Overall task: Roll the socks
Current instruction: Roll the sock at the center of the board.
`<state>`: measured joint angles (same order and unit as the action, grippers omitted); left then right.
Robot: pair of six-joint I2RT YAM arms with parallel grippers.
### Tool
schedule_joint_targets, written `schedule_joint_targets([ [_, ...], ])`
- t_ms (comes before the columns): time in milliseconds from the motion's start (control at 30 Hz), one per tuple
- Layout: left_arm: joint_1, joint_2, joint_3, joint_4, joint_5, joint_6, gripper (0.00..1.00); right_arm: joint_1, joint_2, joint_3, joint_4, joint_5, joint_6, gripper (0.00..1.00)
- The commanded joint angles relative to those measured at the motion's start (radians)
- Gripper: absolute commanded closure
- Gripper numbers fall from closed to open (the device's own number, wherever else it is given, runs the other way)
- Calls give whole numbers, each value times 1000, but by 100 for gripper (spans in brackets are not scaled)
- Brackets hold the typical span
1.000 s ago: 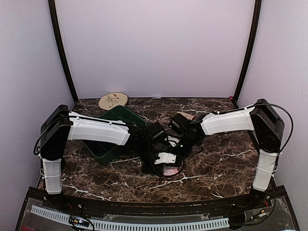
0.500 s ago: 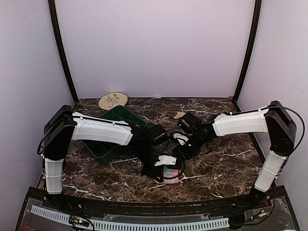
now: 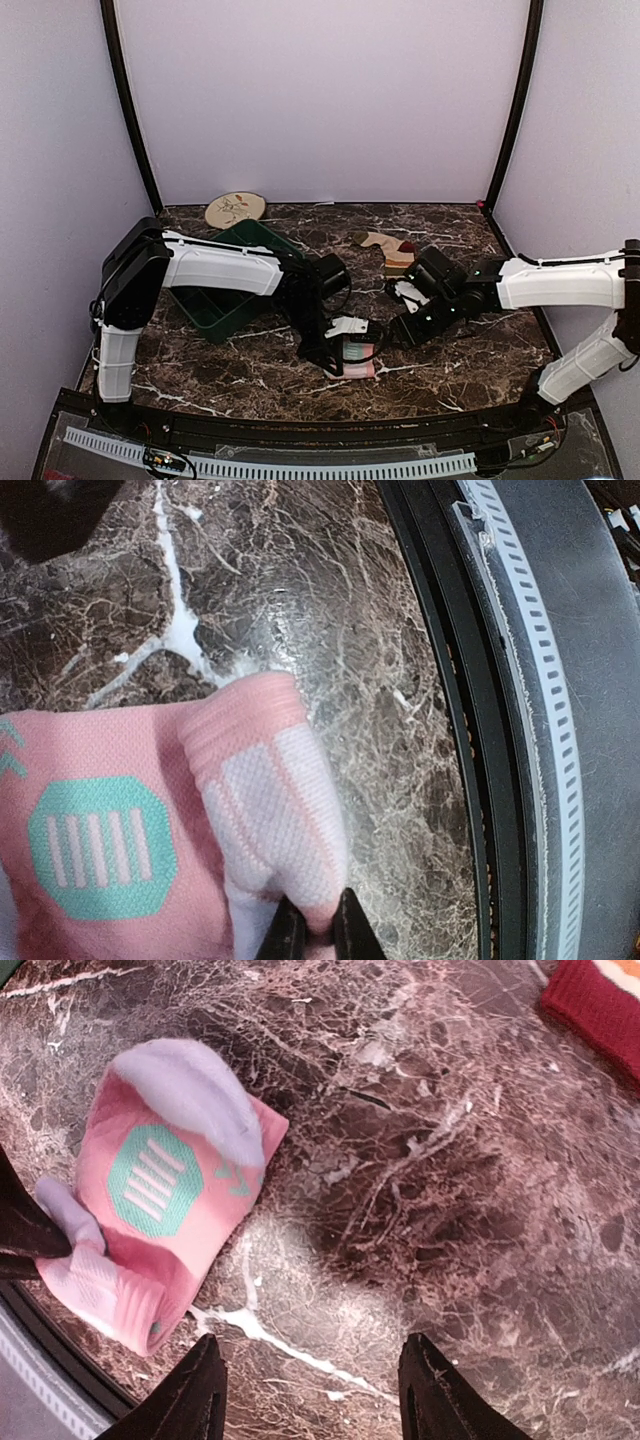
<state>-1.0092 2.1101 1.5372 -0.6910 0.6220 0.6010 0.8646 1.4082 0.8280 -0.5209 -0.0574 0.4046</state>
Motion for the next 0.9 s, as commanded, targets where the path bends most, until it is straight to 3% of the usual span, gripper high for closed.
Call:
schedule_joint_targets([
  [0,20,22,28,-39,54,-13,100,81,-79,-68,45,155,64,43],
  [167,39,54,46,-58,91,-27,100,197,-147,-134,82,271,106,43],
  [467,67,93,74,-87,152,-45,100,431,-117,-114,94,477,40,43],
  [867,97,124,103,-114,200,-53,100,535,63,-8,154,553,-218,42],
])
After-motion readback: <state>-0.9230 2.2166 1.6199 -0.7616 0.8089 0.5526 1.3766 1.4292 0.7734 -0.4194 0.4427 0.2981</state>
